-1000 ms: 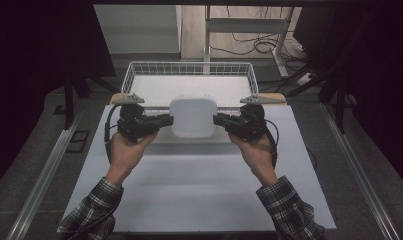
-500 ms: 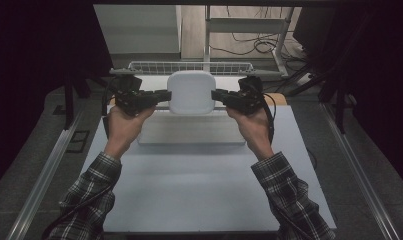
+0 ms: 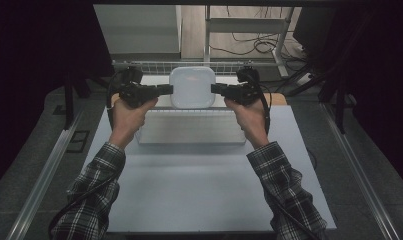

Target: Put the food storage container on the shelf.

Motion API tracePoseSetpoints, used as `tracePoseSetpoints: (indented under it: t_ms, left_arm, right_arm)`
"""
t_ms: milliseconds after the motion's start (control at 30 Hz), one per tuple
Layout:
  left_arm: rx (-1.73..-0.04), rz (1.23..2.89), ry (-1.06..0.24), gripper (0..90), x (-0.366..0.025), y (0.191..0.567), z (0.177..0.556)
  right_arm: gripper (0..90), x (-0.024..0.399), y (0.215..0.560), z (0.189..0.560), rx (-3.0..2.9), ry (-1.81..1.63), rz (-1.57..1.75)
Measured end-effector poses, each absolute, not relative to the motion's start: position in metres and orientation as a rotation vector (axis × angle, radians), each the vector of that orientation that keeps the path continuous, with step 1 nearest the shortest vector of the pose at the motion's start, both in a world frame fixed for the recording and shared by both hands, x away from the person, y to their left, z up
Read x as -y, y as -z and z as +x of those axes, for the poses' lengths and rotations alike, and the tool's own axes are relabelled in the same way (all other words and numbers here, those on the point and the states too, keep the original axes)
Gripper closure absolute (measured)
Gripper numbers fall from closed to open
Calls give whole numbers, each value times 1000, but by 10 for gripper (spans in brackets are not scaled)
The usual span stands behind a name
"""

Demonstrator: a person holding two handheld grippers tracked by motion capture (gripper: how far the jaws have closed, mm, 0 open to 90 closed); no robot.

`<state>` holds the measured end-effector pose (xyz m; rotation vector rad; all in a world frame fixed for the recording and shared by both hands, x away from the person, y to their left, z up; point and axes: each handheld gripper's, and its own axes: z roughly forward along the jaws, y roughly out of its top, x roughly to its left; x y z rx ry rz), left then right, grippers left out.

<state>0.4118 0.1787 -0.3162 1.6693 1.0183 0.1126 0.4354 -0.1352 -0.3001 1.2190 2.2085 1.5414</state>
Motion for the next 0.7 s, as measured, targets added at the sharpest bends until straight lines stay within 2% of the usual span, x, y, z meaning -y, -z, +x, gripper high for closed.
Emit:
tracePoseSetpoints:
  t_ms: [133,367,700]
  left_arm:
    - [-1016,1669,-123,687,-177,315,413]
    - [-1043,1682,-142,673,-174,318,418]
    - [-1082,1685,-135,648,-172,322,430]
  right_arm:
    - [690,133,300,438,-2205,-1548,1222]
    - [627,125,297,442,-2204,-1503,1203]
    - [585,122,302,454,-2226,-1477,1232]
